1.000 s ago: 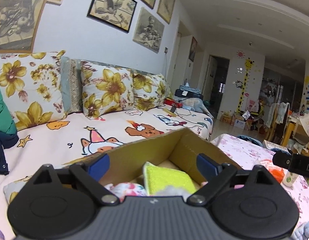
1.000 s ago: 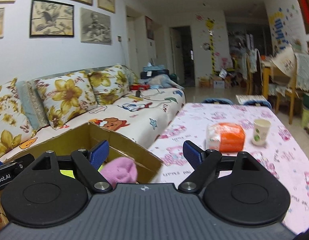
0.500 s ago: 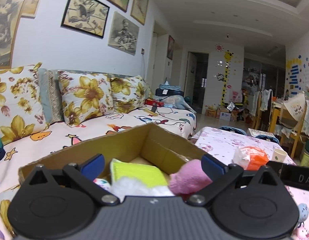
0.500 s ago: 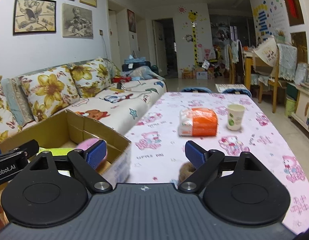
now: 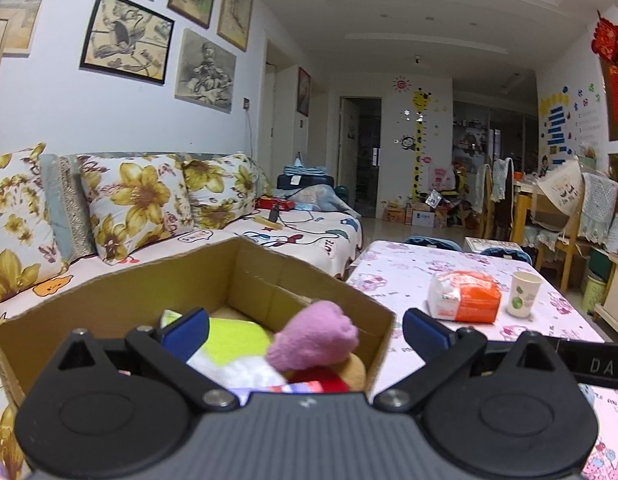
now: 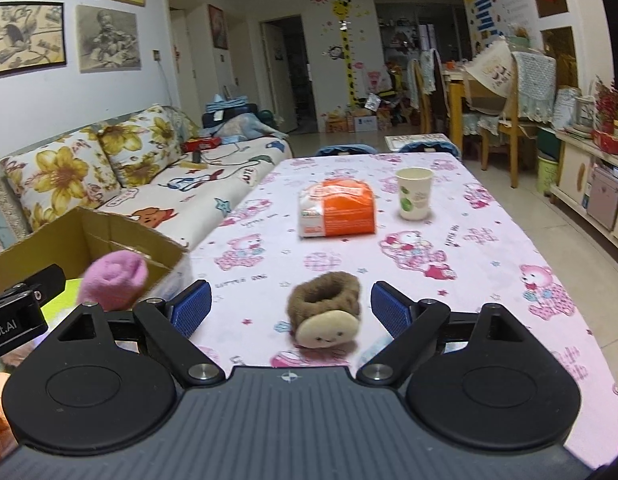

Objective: Organize soft objects
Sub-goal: 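Move right toward the blue plush while left moves toward the brown ring plush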

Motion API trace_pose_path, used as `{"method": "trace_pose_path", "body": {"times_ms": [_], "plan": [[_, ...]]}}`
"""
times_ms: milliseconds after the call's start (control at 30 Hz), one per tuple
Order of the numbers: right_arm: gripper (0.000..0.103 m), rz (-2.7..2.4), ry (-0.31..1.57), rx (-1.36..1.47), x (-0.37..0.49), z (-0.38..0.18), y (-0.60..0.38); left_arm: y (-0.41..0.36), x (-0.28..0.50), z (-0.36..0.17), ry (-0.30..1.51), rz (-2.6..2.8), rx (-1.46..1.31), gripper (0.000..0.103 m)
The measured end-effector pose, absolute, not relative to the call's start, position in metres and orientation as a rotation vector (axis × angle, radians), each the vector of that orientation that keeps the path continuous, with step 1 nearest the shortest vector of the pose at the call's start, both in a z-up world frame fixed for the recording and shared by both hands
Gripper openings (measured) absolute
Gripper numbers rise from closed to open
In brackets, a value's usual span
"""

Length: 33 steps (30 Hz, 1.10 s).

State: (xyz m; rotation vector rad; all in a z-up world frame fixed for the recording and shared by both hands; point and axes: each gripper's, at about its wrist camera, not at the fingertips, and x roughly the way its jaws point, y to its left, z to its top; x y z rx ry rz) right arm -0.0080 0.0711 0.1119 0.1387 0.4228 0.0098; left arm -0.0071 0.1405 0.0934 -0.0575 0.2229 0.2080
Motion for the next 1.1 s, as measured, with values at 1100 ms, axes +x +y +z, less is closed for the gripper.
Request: {"method": "trace_pose_path", "body": {"times_ms": [1100], "plan": [[0.103,-0.186,0.537,0.261,-0.019,0.085,0.051,0.064,0.001,0.065,0.259,0.033,0.149,0.102]]}}
